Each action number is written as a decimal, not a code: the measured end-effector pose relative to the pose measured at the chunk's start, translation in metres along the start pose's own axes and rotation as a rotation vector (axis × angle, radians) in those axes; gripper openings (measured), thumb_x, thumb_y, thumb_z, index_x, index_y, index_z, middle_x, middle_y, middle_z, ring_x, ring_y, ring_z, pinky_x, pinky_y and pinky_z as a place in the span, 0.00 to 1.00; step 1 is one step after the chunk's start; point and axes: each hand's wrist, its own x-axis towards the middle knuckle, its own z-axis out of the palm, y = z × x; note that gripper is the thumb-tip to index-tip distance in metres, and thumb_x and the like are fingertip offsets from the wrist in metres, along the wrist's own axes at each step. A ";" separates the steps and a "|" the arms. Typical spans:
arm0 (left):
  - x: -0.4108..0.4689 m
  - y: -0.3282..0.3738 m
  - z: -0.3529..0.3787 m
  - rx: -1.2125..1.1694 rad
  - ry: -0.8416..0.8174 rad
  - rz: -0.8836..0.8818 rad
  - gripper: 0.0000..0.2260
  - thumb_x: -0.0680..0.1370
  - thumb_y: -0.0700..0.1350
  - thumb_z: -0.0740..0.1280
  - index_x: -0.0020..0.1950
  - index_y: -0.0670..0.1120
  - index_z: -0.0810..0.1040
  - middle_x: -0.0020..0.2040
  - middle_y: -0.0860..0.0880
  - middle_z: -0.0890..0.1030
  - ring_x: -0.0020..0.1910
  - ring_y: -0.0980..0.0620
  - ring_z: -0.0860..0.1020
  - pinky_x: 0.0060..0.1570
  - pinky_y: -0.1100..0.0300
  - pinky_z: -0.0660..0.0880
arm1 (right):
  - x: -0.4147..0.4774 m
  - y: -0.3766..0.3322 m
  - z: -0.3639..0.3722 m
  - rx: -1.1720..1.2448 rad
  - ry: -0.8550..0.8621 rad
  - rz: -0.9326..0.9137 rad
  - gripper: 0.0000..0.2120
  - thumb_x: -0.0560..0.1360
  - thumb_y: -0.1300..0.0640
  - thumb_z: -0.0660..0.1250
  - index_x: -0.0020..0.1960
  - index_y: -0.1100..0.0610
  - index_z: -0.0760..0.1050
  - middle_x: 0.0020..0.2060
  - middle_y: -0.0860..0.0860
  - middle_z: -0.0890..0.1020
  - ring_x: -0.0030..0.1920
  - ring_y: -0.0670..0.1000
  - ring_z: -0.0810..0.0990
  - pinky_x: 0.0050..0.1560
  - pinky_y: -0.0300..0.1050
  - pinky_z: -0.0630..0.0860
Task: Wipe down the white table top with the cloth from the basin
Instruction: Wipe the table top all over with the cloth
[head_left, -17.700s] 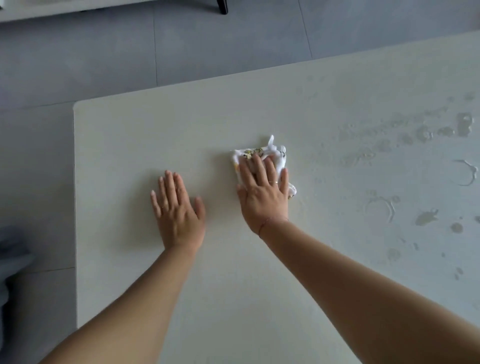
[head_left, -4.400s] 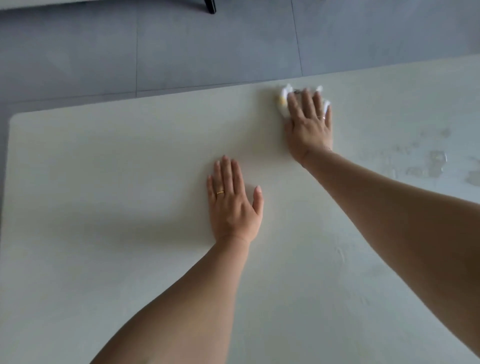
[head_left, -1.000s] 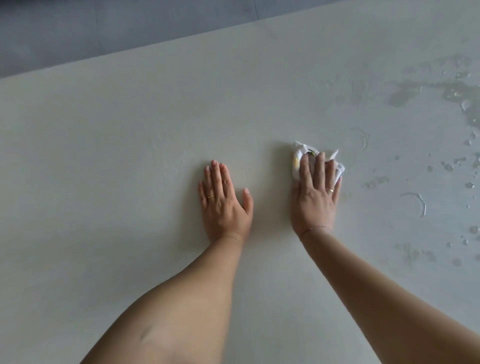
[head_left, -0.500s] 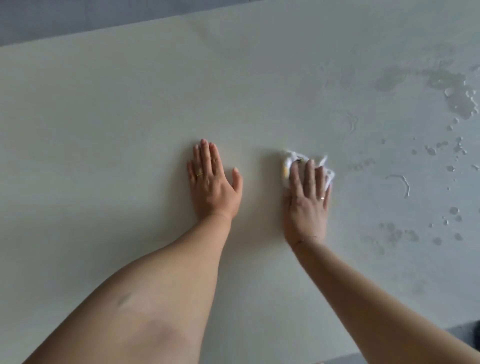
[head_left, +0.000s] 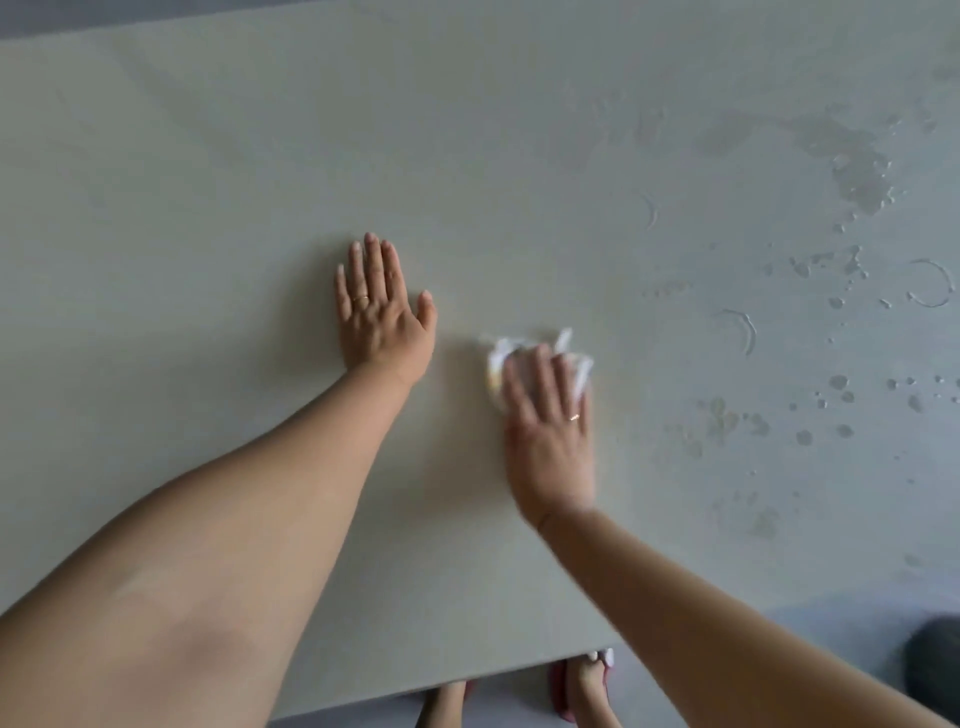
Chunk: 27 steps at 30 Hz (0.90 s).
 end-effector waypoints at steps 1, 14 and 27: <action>-0.011 0.002 -0.002 -0.014 0.018 -0.010 0.29 0.80 0.50 0.55 0.77 0.40 0.50 0.78 0.42 0.50 0.77 0.44 0.48 0.74 0.50 0.41 | -0.017 -0.003 0.001 -0.024 -0.044 -0.149 0.30 0.75 0.60 0.64 0.75 0.52 0.59 0.75 0.55 0.58 0.75 0.61 0.52 0.74 0.59 0.49; -0.178 0.023 0.021 -0.077 -0.002 -0.072 0.29 0.77 0.51 0.52 0.75 0.38 0.60 0.76 0.41 0.60 0.75 0.42 0.59 0.73 0.47 0.52 | -0.056 0.024 -0.009 0.055 -0.033 0.058 0.29 0.77 0.58 0.60 0.76 0.50 0.54 0.76 0.52 0.51 0.76 0.56 0.42 0.75 0.52 0.41; -0.178 0.022 0.027 -0.078 0.066 -0.072 0.29 0.76 0.51 0.53 0.75 0.40 0.59 0.76 0.42 0.59 0.75 0.43 0.57 0.73 0.47 0.53 | -0.086 0.070 -0.025 0.075 0.017 0.216 0.32 0.75 0.63 0.61 0.76 0.51 0.55 0.76 0.50 0.50 0.76 0.54 0.44 0.75 0.51 0.41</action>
